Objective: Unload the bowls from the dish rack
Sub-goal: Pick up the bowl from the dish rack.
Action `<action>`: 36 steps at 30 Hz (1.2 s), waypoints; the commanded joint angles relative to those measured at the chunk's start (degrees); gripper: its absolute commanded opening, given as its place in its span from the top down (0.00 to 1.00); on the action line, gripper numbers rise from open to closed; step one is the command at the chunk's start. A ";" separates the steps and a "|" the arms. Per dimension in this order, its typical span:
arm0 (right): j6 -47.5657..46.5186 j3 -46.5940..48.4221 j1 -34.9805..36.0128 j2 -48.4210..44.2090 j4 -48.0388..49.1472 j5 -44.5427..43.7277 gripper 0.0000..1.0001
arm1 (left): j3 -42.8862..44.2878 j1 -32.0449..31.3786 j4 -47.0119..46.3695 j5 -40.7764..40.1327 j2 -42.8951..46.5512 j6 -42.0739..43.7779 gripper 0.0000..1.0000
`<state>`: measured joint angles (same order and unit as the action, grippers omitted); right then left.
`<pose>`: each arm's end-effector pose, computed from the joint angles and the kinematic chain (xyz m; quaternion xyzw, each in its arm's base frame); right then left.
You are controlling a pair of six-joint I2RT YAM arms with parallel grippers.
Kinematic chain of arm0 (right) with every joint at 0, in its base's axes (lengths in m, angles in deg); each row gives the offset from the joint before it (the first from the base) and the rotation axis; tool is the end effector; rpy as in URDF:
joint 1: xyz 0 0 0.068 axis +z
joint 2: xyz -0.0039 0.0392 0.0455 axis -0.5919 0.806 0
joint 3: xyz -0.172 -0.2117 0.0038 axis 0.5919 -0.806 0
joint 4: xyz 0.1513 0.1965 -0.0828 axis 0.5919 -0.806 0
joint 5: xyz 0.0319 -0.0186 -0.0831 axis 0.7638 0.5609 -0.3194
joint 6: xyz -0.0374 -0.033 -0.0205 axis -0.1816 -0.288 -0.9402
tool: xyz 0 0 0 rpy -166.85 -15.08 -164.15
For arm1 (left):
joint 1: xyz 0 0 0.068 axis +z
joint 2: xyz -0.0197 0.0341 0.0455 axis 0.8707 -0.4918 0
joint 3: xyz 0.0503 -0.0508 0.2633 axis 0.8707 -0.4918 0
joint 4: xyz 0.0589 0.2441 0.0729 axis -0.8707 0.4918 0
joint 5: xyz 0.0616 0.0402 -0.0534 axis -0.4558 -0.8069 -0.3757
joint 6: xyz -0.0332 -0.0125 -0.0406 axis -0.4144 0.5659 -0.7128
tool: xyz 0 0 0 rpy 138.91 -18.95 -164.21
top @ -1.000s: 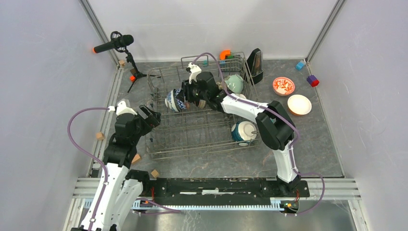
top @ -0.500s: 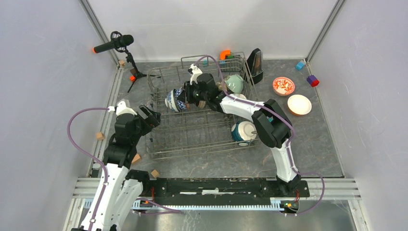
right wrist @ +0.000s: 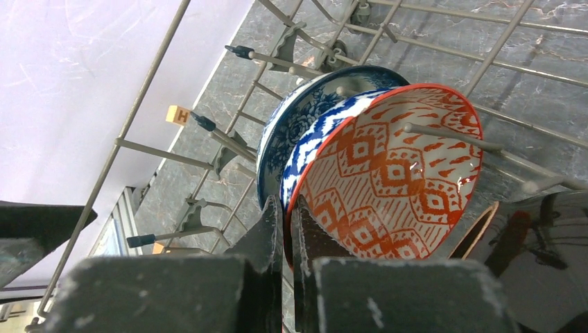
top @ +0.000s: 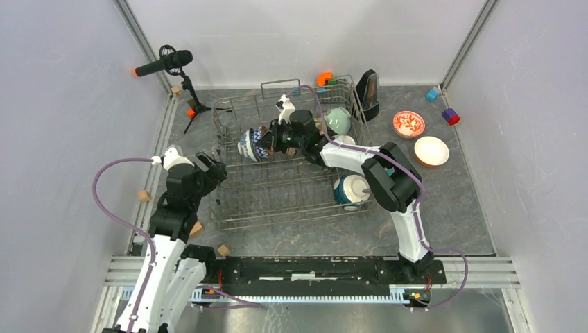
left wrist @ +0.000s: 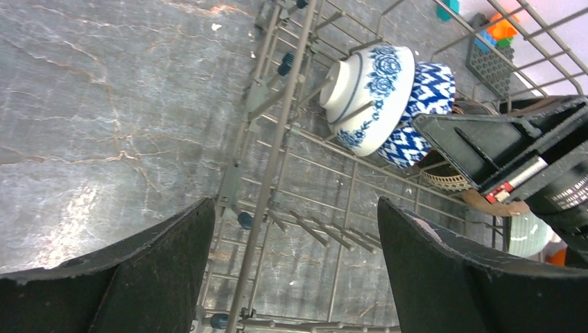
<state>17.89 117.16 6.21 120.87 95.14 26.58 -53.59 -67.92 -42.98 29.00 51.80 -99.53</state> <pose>0.3562 0.3424 0.2082 -0.1328 0.7885 0.4808 0.3598 0.1417 -0.0116 0.2773 -0.2820 0.8009 -0.1350 0.5106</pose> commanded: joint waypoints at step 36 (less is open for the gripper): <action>14.71 -6.13 -2.16 -11.75 20.81 11.81 1.00 | -0.17 -0.05 -0.05 -6.13 -4.32 -0.50 0.18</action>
<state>30.52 109.71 3.83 117.61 105.15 33.36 -53.61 -67.96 -41.13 24.68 50.03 -101.00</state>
